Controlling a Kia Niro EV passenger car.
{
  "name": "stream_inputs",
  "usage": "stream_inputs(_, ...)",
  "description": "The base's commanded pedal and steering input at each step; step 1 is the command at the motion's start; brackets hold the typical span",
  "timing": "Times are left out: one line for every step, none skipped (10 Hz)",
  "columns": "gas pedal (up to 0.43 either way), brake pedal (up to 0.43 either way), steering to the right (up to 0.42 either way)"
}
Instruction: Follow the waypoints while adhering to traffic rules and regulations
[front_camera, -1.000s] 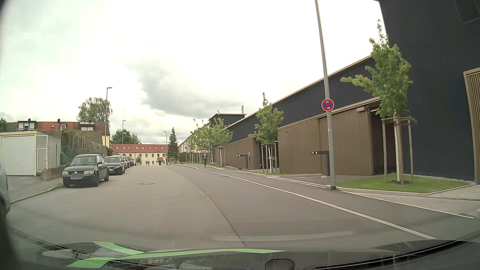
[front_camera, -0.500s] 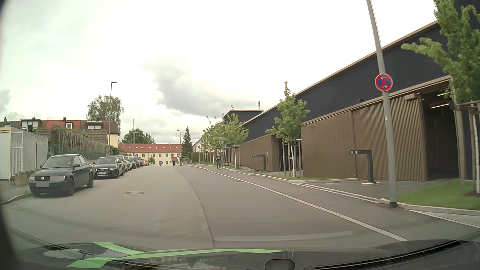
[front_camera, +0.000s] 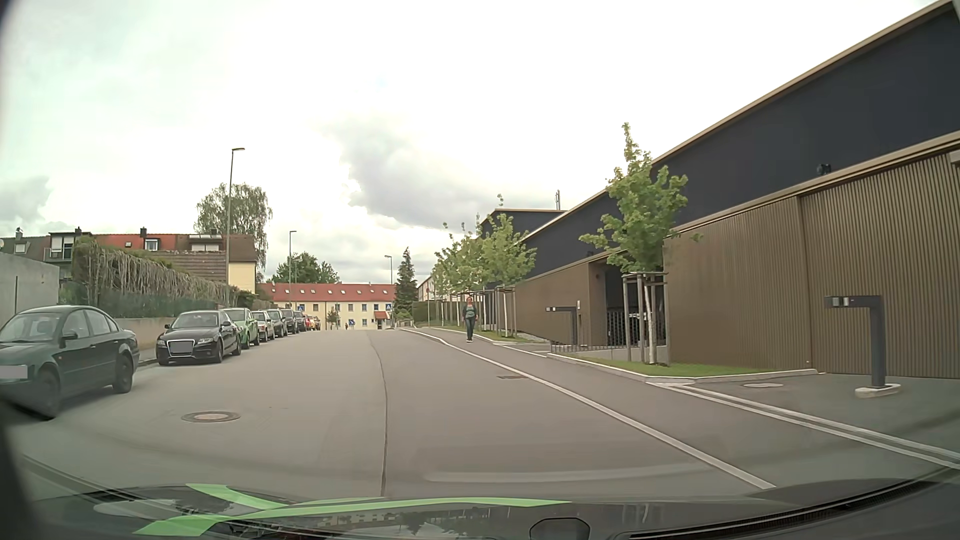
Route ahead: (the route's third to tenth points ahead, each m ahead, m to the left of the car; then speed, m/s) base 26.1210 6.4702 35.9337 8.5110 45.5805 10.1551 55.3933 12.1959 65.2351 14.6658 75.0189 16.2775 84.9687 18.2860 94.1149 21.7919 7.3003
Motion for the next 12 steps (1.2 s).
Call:
stream_inputs(0.130, 0.000, -0.081)
stream_inputs(0.130, 0.000, -0.081)
stream_inputs(0.130, 0.000, -0.081)
stream_inputs(0.130, 0.000, -0.080)
stream_inputs(0.130, 0.000, -0.080)
stream_inputs(0.130, 0.000, -0.080)
stream_inputs(0.130, 0.000, -0.079)
stream_inputs(0.130, 0.000, -0.079)
stream_inputs(0.130, 0.000, -0.078)
stream_inputs(0.130, 0.000, -0.076)
stream_inputs(0.130, 0.000, -0.072)
stream_inputs(0.118, 0.000, -0.067)
